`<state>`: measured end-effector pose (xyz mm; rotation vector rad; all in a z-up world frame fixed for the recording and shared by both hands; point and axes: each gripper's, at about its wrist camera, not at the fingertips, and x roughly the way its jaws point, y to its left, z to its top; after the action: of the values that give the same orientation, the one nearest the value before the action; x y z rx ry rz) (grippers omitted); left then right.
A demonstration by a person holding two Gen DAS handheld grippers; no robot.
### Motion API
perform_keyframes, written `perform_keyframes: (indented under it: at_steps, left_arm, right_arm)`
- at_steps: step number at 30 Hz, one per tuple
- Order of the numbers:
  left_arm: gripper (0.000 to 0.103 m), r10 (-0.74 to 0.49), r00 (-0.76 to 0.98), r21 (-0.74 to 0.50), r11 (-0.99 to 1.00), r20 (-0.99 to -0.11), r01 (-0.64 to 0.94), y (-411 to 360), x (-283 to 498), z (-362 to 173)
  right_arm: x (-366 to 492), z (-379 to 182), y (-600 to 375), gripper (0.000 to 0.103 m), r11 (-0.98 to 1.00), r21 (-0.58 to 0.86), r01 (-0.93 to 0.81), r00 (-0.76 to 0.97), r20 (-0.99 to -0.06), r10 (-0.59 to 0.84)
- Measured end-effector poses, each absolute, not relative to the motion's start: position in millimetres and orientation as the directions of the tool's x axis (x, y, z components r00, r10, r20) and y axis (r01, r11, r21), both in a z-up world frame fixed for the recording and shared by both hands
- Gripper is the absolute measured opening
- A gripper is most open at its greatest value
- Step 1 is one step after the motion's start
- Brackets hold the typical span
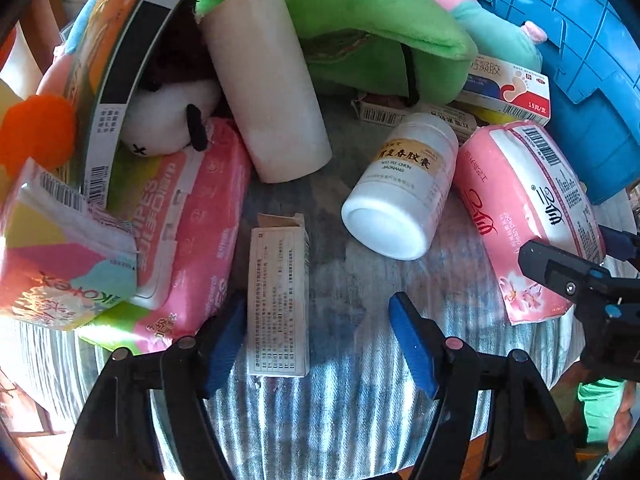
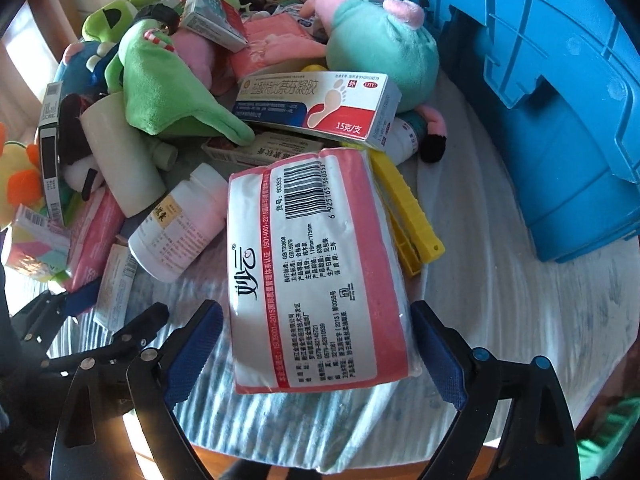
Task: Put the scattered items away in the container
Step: 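Grasp the white medicine box with the left tool while the right tool grasps the pink tissue pack, then carry the white box with the left tool while the right tool carries the tissue pack into the crate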
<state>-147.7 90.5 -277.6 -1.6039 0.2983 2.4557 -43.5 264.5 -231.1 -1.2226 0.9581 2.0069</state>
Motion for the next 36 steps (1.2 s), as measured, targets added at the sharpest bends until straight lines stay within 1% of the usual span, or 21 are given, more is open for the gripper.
perform_keyframes:
  at_steps: [1,2,3,5,9,11,17,19,20,21,23,25,30,36]
  left_arm:
    - [0.033,0.052,-0.394,0.060,-0.962,-0.917,-0.267,90,-147,-275]
    - [0.026,0.061,-0.381,0.048,-0.962,-0.922,-0.269,90,-147,-273]
    - [0.026,0.073,-0.373,0.033,-0.962,-0.925,-0.270,90,-147,-271]
    - [0.026,0.072,-0.392,0.042,-0.961,-0.917,-0.275,91,-144,-266]
    - [0.026,0.057,-0.450,0.080,-0.957,-0.891,-0.280,95,-135,-243]
    - [0.026,0.078,-0.467,0.067,-0.956,-0.881,-0.286,96,-132,-230]
    - [0.026,0.097,-0.528,0.072,-0.954,-0.843,-0.290,93,-136,-193]
    - [0.026,0.102,-0.554,0.076,-0.954,-0.826,-0.289,83,-128,-183]
    - [0.026,0.104,-0.566,0.078,-0.955,-0.818,-0.287,75,-136,-186]
    - [0.026,0.106,-0.577,0.079,-0.955,-0.810,-0.286,72,-133,-174]
    - [0.026,0.116,-0.604,0.078,-0.955,-0.788,-0.286,73,-137,-154]
    - [0.026,0.128,-0.632,0.080,-0.954,-0.764,-0.289,85,-147,-134]
    - [0.026,0.166,-0.693,0.074,-0.950,-0.701,-0.303,75,-137,-95]
    - [0.026,0.225,-0.760,0.079,-0.937,-0.609,-0.341,85,-136,-47]
  right_arm:
    - [-45,-233,264,0.094,-0.565,0.264,-0.781,-0.391,-0.913,0.114]
    - [-45,-234,264,0.086,-0.566,0.256,-0.783,-0.383,-0.916,0.115]
    - [-44,-233,263,0.086,-0.569,0.251,-0.783,-0.380,-0.917,0.119]
    - [-42,-228,260,0.084,-0.575,0.254,-0.778,-0.385,-0.916,0.116]
    - [-35,-215,254,0.083,-0.581,0.275,-0.766,-0.403,-0.909,0.101]
    - [-31,-205,252,0.083,-0.586,0.280,-0.760,-0.415,-0.904,0.107]
    - [-24,-162,254,0.082,-0.603,0.283,-0.746,-0.457,-0.876,0.153]
    - [-21,-144,255,0.082,-0.609,0.281,-0.742,-0.473,-0.863,0.178]
    - [-19,-136,254,0.082,-0.612,0.280,-0.740,-0.482,-0.855,0.191]
    - [-26,-127,249,0.082,-0.616,0.278,-0.737,-0.490,-0.848,0.204]
    - [-42,-116,247,0.082,-0.626,0.273,-0.731,-0.509,-0.829,0.233]
    - [-49,-126,259,0.082,-0.636,0.267,-0.724,-0.527,-0.809,0.260]
    - [-56,-87,254,0.082,-0.645,0.271,-0.714,-0.566,-0.765,0.306]
    - [-38,-28,268,0.082,-0.640,0.274,-0.718,-0.606,-0.699,0.381]
